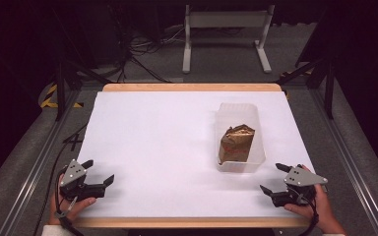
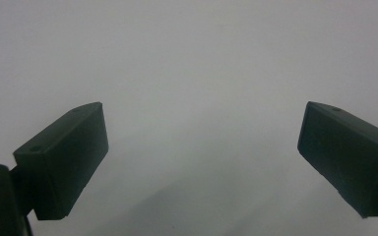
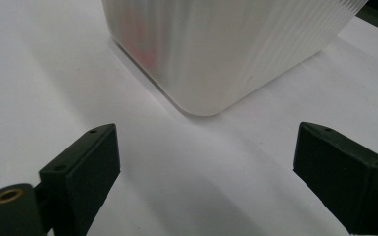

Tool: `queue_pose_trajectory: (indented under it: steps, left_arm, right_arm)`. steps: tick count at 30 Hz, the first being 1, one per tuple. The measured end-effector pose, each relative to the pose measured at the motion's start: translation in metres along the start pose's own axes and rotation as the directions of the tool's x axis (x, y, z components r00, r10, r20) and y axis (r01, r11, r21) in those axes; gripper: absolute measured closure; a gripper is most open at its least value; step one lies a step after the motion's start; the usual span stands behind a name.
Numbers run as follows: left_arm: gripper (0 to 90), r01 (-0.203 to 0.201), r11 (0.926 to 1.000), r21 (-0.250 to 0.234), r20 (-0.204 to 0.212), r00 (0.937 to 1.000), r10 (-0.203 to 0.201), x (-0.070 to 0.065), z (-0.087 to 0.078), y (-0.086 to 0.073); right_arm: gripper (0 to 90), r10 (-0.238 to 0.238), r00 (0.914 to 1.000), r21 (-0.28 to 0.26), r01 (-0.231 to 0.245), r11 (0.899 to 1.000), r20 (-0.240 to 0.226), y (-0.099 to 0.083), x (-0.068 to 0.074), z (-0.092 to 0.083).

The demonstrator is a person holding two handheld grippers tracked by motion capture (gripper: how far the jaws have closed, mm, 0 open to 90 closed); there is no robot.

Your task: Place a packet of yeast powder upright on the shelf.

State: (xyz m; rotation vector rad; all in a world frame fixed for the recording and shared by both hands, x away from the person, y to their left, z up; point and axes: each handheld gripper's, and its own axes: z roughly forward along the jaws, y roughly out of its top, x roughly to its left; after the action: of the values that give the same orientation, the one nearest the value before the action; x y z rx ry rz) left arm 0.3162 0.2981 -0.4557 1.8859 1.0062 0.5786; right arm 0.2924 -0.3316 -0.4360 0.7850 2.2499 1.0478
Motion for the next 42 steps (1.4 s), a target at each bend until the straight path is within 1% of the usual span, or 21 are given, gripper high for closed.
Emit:
queue_pose_trajectory:
  steps: [1, 10, 19, 30, 42]
  left_arm:
    - [5.6, 0.009, 1.0, 0.001, 0.004, 0.9999, -0.009, 0.0004, 0.0, -0.0006]
    - [5.7, 0.009, 1.0, 0.0, 0.003, 0.9999, -0.009, 0.0004, 0.0003, -0.0012]
    - [5.8, -0.012, 0.9999, 0.01, -0.004, 0.9999, 0.012, -0.0017, 0.0013, -0.0007]
    - [5.8, -0.015, 0.9998, 0.016, -0.009, 0.9998, 0.015, -0.0023, 0.0018, -0.0004]
    - [5.6, -0.03, 0.9992, 0.025, -0.022, 0.9993, 0.031, -0.0047, 0.0017, 0.0003]
  right_arm:
    - [11.0, 0.0, 1.0, 0.0, 0.0, 1.0, 0.0, 0.0001, 0.0001, 0.0]
    - [10.9, 0.001, 1.0, -0.005, -0.001, 1.0, 0.002, 0.0002, 0.0, -0.0006]
    - [10.9, 0.0, 1.0, -0.004, 0.0, 1.0, 0.001, 0.0001, -0.0002, -0.0007]
    - [10.9, 0.0, 1.0, -0.003, 0.0, 1.0, -0.001, 0.0001, 0.0, -0.0006]
    - [10.9, -0.001, 1.0, -0.004, 0.001, 1.0, 0.0, 0.0004, 0.0001, -0.0008]
